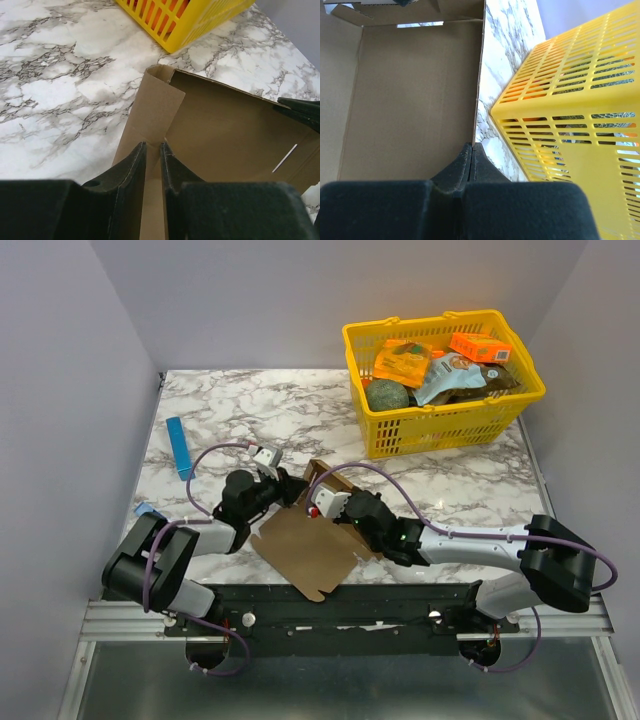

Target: Fold the paper box

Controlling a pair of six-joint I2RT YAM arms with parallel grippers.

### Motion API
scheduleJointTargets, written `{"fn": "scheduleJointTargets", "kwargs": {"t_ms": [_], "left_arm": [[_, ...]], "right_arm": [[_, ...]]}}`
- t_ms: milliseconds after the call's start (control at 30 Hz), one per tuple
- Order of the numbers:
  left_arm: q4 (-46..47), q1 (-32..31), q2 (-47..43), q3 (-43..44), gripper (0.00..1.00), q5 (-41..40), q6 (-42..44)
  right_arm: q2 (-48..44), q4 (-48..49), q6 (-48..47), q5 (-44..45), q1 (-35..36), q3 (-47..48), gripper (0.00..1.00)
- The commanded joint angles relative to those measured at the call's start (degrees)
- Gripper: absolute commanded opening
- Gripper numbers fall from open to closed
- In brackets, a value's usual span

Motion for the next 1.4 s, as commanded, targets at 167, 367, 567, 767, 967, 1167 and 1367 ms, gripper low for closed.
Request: {"fn": "scheduleJointTargets", "kwargs": {"t_ms": [167,367,567,767,967,1167,1367], "left_arm": [[-0.9,1.5,-2.0,-0.5,0.50,-2.6,0.3],[-6.3,7.6,-10.9,-0.9,0.86,2.4,1.3],[-6.2,12.2,-9.4,2.2,0.88,2.0,-1.1],[-11.7,15.4,0.3,9.7,0.87,-1.1,-2.5],[-12.4,15.1,7.3,13.3,0.83,3.8,-3.1],[-12.7,10.0,6.4,10.0,0.80,5.5,-2.5],[-8.2,8.8,3.0,3.9,0.77,3.9,-4.7]], "right_arm": [[-2.1,1.0,1.0,-2.6,0.5,-1.7,0.01],[-2.8,1.7,0.4,-1.9,0.4,-2.4,0.01],[-2.4,1.4,0.4,-2.1,0.3,-2.2,0.01],[-2.6,1.1,0.8,-2.6,0.4,-2.2,0.01],[-2.3,1.3,0.7,-2.6,0.4,-2.1,0.01],[-0.8,2.1,-0.7,-1.3,0.5,-1.6,0.01],[0.8,2.2,-3.8,-0.2,0.5,0.0,0.01]]}}
